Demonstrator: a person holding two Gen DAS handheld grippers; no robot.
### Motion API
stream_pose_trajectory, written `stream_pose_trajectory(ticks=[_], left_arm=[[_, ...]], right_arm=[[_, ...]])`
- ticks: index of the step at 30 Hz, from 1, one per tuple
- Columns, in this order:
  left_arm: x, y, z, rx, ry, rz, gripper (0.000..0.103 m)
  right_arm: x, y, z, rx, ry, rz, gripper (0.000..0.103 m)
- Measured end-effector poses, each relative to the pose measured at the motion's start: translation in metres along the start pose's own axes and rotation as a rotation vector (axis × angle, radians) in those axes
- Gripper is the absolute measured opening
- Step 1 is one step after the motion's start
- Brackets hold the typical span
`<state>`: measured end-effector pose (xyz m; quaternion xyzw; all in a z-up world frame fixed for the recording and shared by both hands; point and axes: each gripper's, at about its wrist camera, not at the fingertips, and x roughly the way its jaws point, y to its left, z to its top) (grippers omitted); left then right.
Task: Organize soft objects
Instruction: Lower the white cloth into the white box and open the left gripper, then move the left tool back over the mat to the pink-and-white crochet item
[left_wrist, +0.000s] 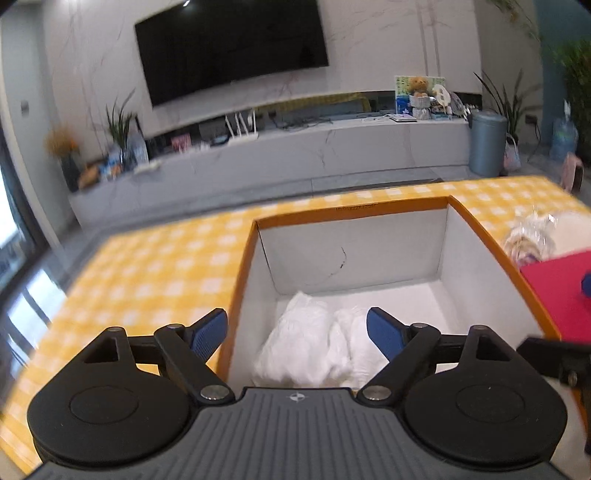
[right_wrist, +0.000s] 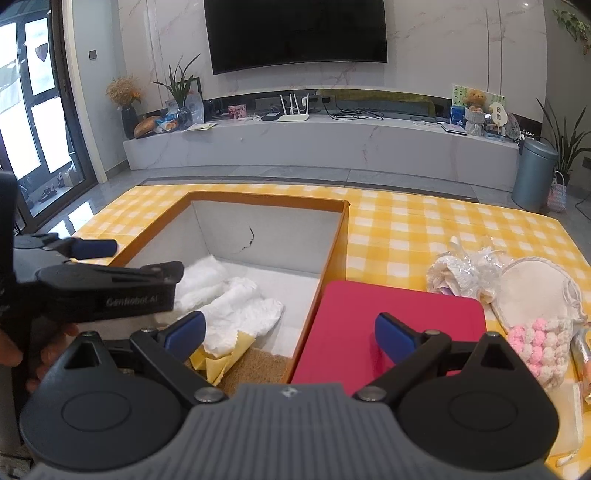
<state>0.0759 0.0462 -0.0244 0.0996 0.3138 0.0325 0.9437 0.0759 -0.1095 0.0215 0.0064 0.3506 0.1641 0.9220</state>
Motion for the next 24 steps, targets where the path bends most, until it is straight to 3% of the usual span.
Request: stream_pose_trajectory(ticks=[3,6,11,16,20,24], left_arm=[[-0.007,-0.007,-0.002,0.063,-0.044,0.026,0.1],[-0.013,-0.008,-0.002,0.052,-0.068,0.042,0.1],[-0.024,0.002,0.007,-0.065,-0.083,-0.027,0.1],[-0.051,-0.001,0.016,-0.078,-0.147,-0.058,0.1],[-0.066,-0.011,0.025,-0.118,-0.147,-0.141,0.1],[-0.071,-0.034,0.036,-0.069,-0.132,-0.226,0.1]], right_arm=[[0.0,0.0,0.0,-0.001,0.002,-0.005,0.097],[-0.002,0.001,0.0,-0.006,0.001,-0.008,0.096],[-0.012,-0.006,0.001,0.002,-0.018,-0.015,0.097],[-0.037,-0.025,0.003,0.009,-0.064,-0.047,0.097],[-0.067,-0.05,0.004,0.001,-0.123,-0.112,0.097],[-0.101,-0.089,-0.001,0.042,-0.161,-0.211,0.097]])
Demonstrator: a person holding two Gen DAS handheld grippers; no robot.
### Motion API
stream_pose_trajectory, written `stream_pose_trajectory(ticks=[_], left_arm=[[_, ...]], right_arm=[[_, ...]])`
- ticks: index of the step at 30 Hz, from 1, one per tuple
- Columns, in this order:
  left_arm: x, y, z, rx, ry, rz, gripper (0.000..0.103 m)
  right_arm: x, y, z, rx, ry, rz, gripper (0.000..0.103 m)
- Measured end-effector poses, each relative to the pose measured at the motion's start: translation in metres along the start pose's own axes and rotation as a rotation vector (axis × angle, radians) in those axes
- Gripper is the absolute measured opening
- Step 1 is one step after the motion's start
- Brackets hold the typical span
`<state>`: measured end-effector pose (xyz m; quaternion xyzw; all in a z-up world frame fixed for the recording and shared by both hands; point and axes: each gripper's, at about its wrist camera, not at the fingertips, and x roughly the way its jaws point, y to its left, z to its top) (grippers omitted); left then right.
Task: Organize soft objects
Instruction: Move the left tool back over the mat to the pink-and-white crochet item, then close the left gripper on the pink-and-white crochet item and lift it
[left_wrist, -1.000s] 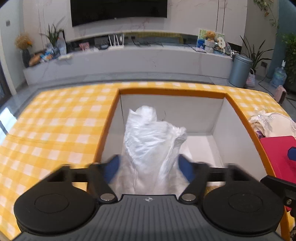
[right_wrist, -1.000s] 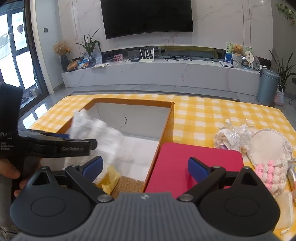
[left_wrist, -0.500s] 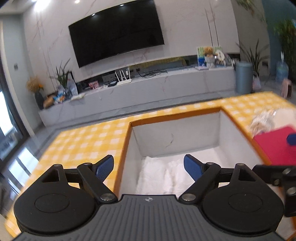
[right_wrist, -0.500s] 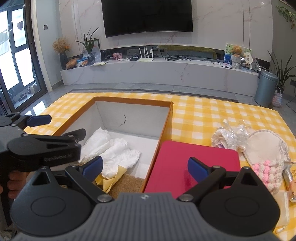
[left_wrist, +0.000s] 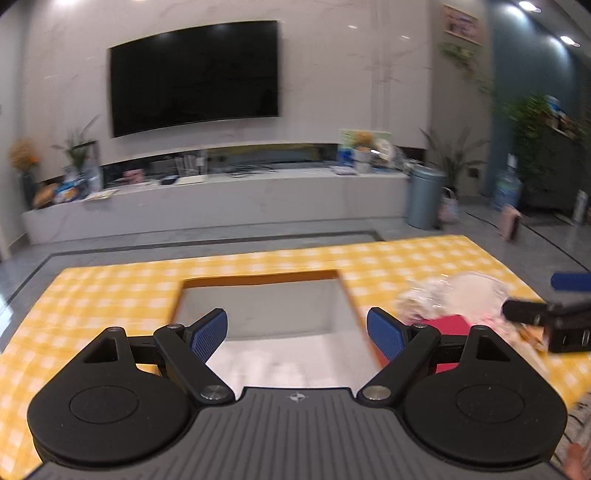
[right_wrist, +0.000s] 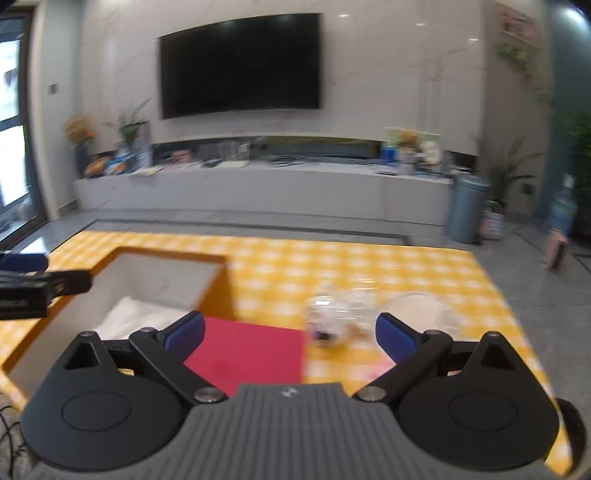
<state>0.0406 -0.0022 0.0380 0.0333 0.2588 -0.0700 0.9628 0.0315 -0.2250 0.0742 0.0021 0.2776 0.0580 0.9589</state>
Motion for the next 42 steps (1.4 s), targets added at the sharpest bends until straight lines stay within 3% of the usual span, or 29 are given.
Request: stream_pose_trajectory(ticks=[6,12,19,27,35,37,42], left_arm=[[0.012,-0.053,0.008,0.078,0.025,-0.03,0.1],[0.035,-0.099,0.021,0.055,0.119,-0.217,0.1],[0.07,-0.167,0.025,0.181,0.167,-0.265,0.1],[0.143,-0.24,0.014,0.314,0.386,-0.226,0.1],[0.211,-0.264,0.002,0.177,0.555,-0.304,0.1],[0.226,-0.27,-0.003,0.183,0.591,-0.321,0.1],[0.249,-0.282,-0.011,0.258,0.557,-0.18,0.1]], right_arm=[[-0.023,-0.062,-0.01,0.082,-0.019,-0.118,0.098],[-0.023,-0.109,-0.024,0.159,0.01,-0.251,0.098],[-0.011,-0.149,-0.044,0.274,0.065,-0.346,0.098],[0.006,-0.183,-0.066,0.371,0.141,-0.432,0.098],[0.013,-0.194,-0.072,0.415,0.154,-0.407,0.099],[0.018,-0.196,-0.074,0.415,0.169,-0.407,0.098],[0.019,-0.201,-0.078,0.447,0.178,-0.349,0.099]])
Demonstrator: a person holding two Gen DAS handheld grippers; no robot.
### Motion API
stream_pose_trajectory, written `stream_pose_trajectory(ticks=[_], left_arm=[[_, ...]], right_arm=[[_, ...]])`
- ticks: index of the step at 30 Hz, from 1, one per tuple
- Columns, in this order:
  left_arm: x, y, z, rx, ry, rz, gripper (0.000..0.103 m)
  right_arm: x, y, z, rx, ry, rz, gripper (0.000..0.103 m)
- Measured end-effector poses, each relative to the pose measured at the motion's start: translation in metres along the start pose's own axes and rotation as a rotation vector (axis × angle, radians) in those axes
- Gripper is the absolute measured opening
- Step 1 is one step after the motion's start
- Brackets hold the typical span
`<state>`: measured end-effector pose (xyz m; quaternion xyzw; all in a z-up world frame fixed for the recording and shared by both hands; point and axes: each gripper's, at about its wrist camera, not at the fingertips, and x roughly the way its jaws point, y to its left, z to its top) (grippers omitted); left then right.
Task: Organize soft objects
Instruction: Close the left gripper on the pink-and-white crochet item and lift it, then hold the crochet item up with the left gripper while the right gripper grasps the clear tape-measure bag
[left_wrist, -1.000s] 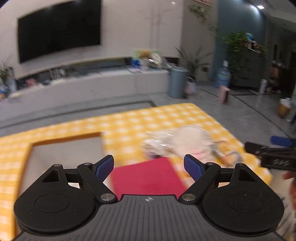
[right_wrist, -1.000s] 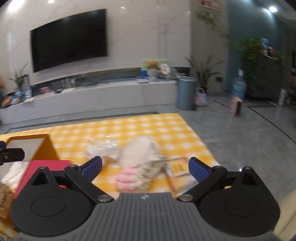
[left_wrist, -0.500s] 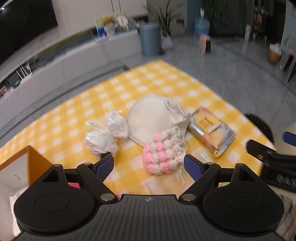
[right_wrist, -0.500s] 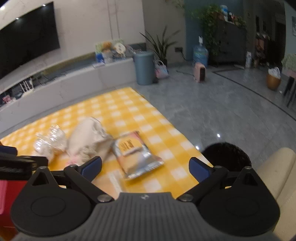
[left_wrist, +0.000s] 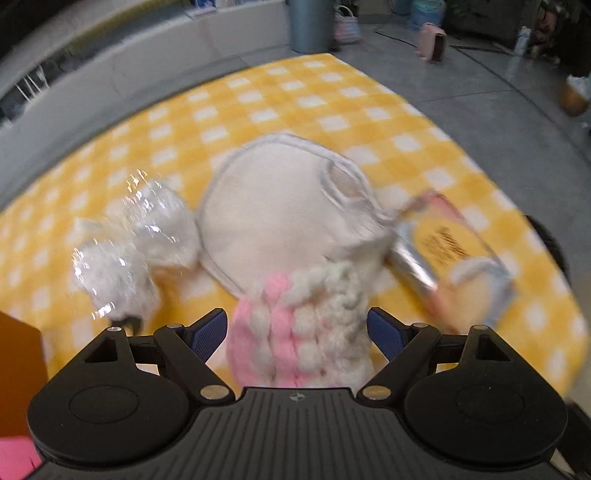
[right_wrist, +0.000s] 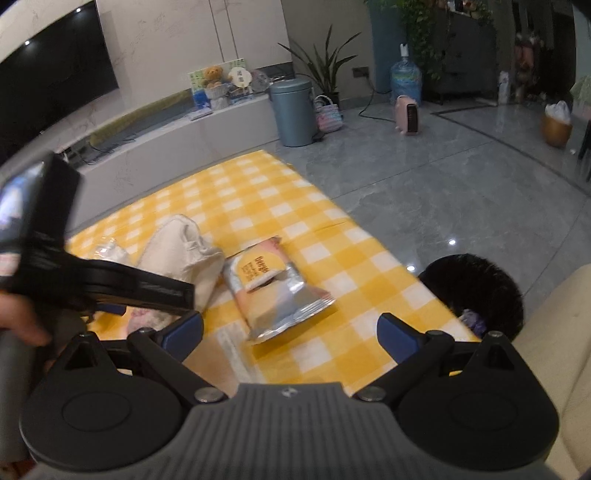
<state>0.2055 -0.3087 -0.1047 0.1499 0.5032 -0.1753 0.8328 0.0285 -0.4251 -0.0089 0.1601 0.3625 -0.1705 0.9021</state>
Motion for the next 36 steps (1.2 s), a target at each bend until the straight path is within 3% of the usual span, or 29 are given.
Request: stream_pose_trajectory(ticks=[4,8,11,18,29,36], left_arm=[[0.019,0.003,0.004,-0.033,0.061,-0.005,0.1],[0.027,0.006,0.005,-0.055,0.062,-0.007,0.101],[0.024,0.012,0.004,-0.091,0.052,-0.034,0.087],[0.013,0.008,0.003,-0.055,0.026,-0.018,0.048],[-0.03,0.011,0.005,-0.025,-0.092,-0.024,0.045],[-0.082,0.024,-0.004,-0.036,-0.181,-0.092,0.045]], right_arm=[[0.004,0.001,0.0,-0.005,0.012,-0.036,0.099],[0.016,0.001,-0.003,-0.005,0.053,-0.03,0.099],[0.02,0.003,-0.005,-0.026,0.072,-0.043,0.099],[0.014,0.005,-0.003,-0.028,0.057,-0.024,0.099],[0.024,0.014,-0.006,-0.067,0.093,-0.032,0.098],[0.035,0.027,-0.007,-0.105,0.121,0.021,0.099]])
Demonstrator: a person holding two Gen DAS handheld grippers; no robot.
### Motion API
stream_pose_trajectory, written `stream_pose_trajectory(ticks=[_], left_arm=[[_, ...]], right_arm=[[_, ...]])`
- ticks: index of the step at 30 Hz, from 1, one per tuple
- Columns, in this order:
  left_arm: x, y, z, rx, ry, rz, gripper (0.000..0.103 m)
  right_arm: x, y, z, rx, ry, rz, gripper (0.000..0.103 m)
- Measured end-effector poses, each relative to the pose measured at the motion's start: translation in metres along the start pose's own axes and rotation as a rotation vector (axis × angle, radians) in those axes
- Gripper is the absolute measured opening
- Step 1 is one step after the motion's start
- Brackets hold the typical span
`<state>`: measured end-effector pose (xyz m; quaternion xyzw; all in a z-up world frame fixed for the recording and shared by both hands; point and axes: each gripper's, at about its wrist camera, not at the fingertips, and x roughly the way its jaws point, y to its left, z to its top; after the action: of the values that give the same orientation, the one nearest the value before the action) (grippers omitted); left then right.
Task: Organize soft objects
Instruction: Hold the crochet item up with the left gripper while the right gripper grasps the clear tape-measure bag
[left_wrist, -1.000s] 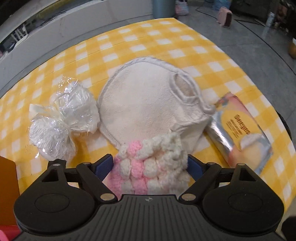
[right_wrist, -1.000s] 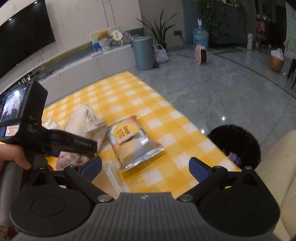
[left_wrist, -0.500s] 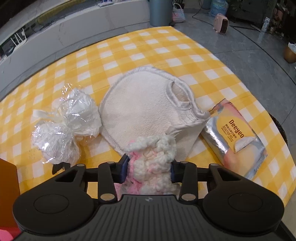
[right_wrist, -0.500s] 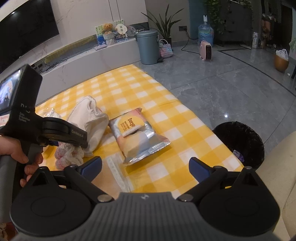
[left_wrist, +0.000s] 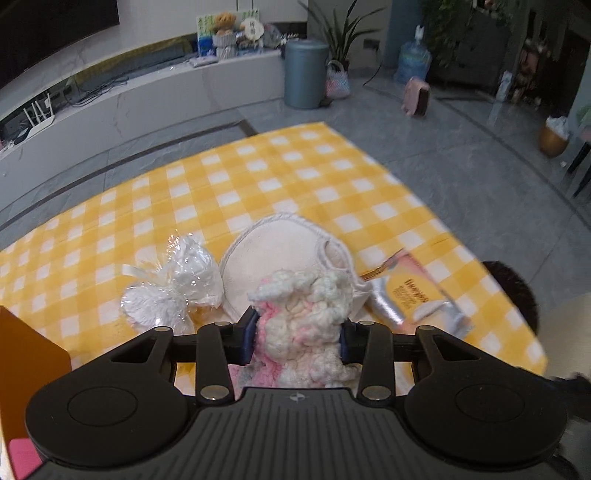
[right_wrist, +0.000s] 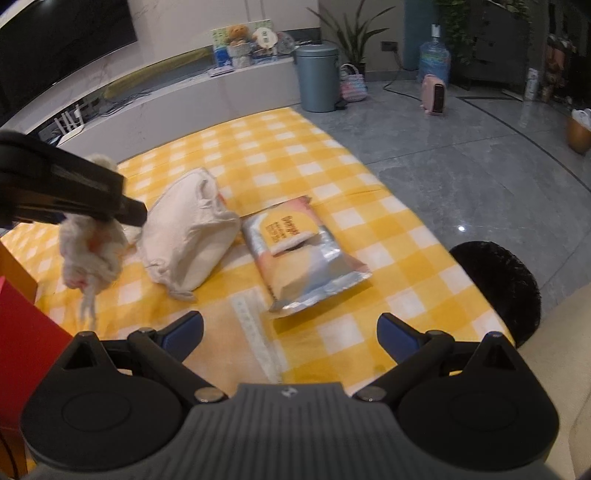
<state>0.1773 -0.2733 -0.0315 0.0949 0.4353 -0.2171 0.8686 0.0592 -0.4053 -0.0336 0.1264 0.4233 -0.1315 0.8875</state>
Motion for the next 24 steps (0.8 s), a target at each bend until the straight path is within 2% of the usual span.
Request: stream_pose_trajectory(ticks=[5,11,14,18,20,24], left_arm=[[-0.039,0.015,-0.013,-0.045,-0.062,-0.085,0.045],[-0.077,0.037,-0.041,-0.027,-0.159,-0.084,0.046],[-0.087,0.058,-0.056,-0.087,-0.2,-0.106,0.046],[-0.09,0.083,-0.072,-0.145,-0.296,-0.193,0.046],[-0.081,0.09,-0.074,-0.16,-0.298,-0.182,0.046],[-0.074,0.098,-0.074,-0.124,-0.369,-0.223,0.047]], right_arm=[[0.013,0.018,0.0,-0.046,0.045,0.042,0.1],[0.031,0.04,0.004,-0.068,0.089,0.081,0.1],[0.042,0.05,0.007,-0.087,0.108,0.104,0.1],[0.054,0.063,0.007,-0.134,0.124,0.076,0.1],[0.058,0.066,0.005,-0.152,0.131,0.069,0.1],[0.06,0.07,0.003,-0.171,0.13,0.074,0.1]])
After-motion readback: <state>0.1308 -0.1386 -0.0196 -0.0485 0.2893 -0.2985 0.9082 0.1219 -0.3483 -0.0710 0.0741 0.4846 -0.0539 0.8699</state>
